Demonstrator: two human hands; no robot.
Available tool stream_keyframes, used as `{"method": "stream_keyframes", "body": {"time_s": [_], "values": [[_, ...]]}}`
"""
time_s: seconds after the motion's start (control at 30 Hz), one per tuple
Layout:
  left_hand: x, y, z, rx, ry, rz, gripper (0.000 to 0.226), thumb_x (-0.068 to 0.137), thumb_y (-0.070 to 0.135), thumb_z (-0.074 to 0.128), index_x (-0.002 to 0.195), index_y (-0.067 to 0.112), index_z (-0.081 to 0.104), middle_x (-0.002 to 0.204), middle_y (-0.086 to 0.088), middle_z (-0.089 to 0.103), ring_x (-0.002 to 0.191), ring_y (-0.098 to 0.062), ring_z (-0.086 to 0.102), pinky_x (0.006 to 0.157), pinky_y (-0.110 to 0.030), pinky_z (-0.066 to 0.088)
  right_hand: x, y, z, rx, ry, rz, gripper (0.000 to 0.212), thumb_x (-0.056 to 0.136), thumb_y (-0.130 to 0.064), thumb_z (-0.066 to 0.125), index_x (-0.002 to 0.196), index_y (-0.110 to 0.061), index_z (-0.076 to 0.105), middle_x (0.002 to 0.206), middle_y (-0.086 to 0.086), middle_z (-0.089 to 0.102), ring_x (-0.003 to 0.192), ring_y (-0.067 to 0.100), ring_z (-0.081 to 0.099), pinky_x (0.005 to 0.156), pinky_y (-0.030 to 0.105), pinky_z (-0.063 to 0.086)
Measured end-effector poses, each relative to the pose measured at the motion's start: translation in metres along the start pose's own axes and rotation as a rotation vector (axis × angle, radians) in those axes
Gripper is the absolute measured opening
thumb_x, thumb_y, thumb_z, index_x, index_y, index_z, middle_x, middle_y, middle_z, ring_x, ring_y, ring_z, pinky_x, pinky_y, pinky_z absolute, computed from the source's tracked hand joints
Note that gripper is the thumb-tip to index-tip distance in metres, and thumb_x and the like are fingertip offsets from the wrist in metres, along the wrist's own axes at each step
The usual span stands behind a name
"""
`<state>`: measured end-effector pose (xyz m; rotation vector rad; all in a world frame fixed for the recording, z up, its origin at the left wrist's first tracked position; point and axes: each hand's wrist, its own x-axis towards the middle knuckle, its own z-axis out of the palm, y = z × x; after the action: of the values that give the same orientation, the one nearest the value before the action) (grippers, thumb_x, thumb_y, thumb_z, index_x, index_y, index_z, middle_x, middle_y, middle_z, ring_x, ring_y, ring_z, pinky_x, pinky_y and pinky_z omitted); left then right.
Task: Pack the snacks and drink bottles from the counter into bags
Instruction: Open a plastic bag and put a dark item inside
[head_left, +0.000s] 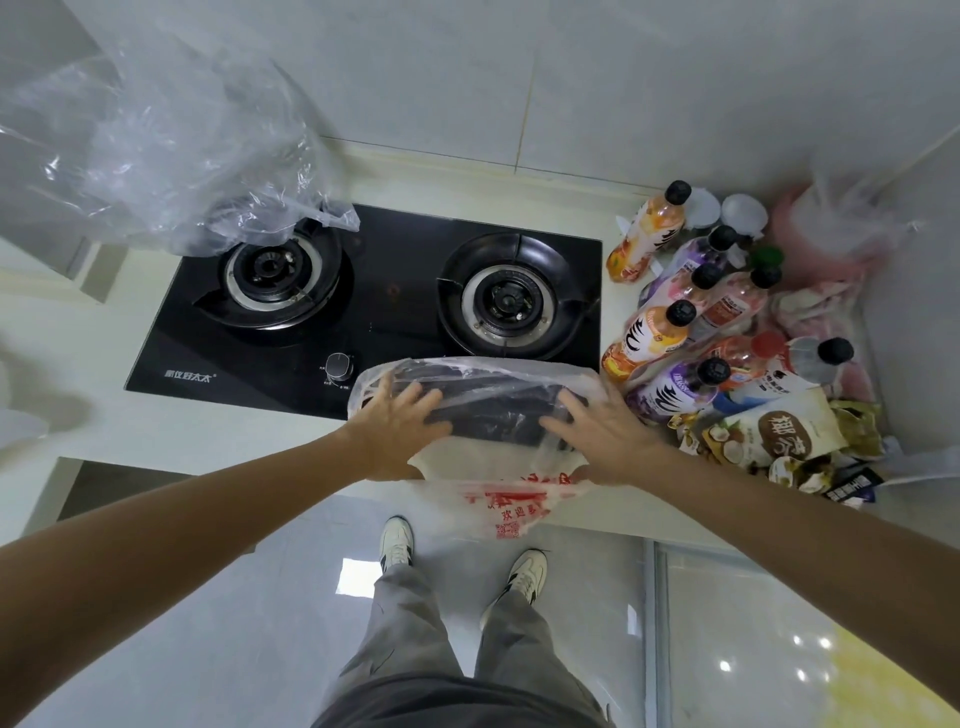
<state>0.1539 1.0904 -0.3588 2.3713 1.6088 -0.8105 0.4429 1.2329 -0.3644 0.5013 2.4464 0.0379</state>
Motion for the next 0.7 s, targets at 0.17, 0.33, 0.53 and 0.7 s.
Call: {"method": "stream_keyframes", "body": {"time_s": [0.17,0.33,0.53,0.7], "values": [[-0.005,0.004,0.02,0.017,-0.074,0.196,0.072,0.097,0.055,0.059,0.158,0.047,0.021,0.169,0.006,0.015,0.155,-0.031,0.012,0.115,-0.077,0.015,-0.002,-0.006,0.002,0.105,-0.061,-0.244,0.083,0.093,-0.038,0.073,0.159,-0.043,0.024,0.167,-0.006,0.021,0.152,0.036,0.019,0.118,0.057,0.032],[-0.009,0.003,0.035,0.002,-0.173,0.101,0.089,0.094,0.066,0.056,0.162,0.043,0.003,0.172,0.007,0.004,0.158,-0.035,0.0,0.121,-0.068,0.012,-0.002,-0.011,0.014,0.063,-0.148,-0.184,0.1,0.092,-0.052,0.07,0.162,-0.045,0.0,0.174,-0.006,-0.006,0.158,0.038,0.013,0.121,0.066,0.021],[-0.01,0.021,0.036,-0.048,-0.179,0.033,0.11,0.082,0.069,0.067,0.163,0.037,0.001,0.172,-0.006,0.004,0.157,-0.038,0.0,0.121,-0.061,0.018,0.0,-0.01,0.022,0.055,-0.135,-0.106,0.113,0.084,-0.071,0.067,0.161,-0.044,-0.012,0.173,0.002,-0.012,0.156,0.037,0.023,0.121,0.071,0.013],[-0.009,0.021,0.033,-0.044,-0.152,-0.01,0.115,0.075,0.079,0.064,0.162,0.037,0.003,0.165,-0.005,0.023,0.152,-0.035,0.016,0.119,-0.056,0.023,0.001,-0.011,0.02,0.073,-0.157,-0.049,0.12,0.08,-0.076,0.066,0.16,-0.042,-0.017,0.174,0.003,-0.011,0.152,0.039,0.032,0.12,0.071,0.015]]}}
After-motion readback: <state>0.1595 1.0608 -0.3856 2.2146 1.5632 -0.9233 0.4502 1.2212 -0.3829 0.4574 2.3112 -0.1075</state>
